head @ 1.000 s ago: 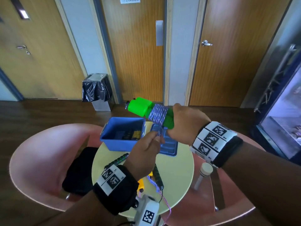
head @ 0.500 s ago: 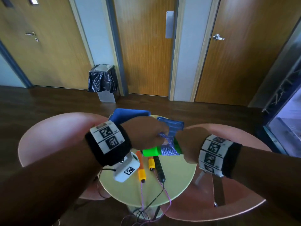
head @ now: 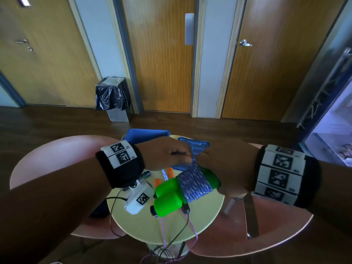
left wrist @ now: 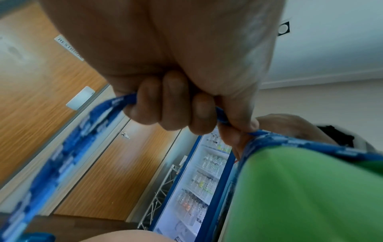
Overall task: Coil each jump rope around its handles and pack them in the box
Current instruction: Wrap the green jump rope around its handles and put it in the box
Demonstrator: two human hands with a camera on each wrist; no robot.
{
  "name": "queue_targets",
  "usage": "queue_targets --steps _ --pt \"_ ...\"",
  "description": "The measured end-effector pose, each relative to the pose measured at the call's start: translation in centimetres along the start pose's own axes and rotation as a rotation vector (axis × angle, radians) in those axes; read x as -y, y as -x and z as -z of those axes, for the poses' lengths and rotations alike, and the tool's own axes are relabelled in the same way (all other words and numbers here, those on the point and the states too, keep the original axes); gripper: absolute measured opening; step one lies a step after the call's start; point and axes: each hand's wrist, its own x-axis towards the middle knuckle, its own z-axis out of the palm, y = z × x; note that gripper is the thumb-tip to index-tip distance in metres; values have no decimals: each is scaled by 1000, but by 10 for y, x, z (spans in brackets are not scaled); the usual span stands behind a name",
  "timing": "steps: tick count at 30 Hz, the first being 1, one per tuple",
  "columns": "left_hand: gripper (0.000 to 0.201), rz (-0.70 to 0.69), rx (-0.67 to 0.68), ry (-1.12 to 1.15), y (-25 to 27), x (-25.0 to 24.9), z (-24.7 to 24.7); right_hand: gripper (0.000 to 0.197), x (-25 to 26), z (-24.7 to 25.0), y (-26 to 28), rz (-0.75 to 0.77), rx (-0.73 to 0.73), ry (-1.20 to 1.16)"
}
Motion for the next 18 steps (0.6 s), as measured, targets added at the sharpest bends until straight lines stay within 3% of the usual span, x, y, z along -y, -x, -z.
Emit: queue_targets --steps 3,7,11,12,14,15,17,18 --pt "14 7 -1 46 1 6 -2 32 -4 3 2 8 -15 11" --pt "21 12 -66 191 5 9 -10 34 -10 9 5 23 -69 -50" --pt "43 -81 -167 285 6 11 -18 40 -11 14 4 42 -101 -231" --pt "50 -92 -228 392 9 15 -24 42 -10 15 4 21 -123 -291" --pt "65 -44 -524 316 11 28 -39 37 -8 16 3 -42 -211 -391" --pt "67 -27 -641 422 11 40 -55 33 -6 17 2 -65 -275 -430" --pt "49 -9 -802 635 15 32 -69 35 0 16 1 -102 -368 -459" --pt "35 -93 -849 693 15 24 -73 42 3 15 -2 -120 -393 -455"
